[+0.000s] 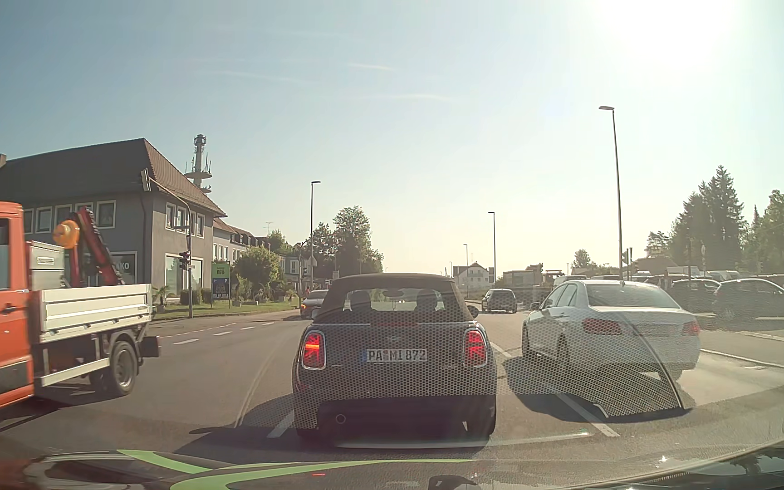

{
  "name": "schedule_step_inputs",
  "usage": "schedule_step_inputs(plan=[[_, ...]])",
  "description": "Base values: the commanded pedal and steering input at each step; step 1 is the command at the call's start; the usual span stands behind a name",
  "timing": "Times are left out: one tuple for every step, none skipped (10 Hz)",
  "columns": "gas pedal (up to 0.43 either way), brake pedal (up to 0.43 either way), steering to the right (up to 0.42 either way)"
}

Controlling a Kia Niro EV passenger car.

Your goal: Follow the waypoints while adhering to traffic rules and regulations

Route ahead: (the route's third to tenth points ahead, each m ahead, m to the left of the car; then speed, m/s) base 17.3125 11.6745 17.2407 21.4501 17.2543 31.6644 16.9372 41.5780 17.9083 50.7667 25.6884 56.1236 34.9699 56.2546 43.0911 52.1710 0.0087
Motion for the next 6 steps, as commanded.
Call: schedule_step_inputs(plan=[[0.000, 0.000, 0.000], [0.000, 0.000, 0.000], [0.138, 0.000, 0.000], [0.157, 0.000, 0.000], [0.157, 0.000, 0.000], [0.157, 0.000, 0.000]])
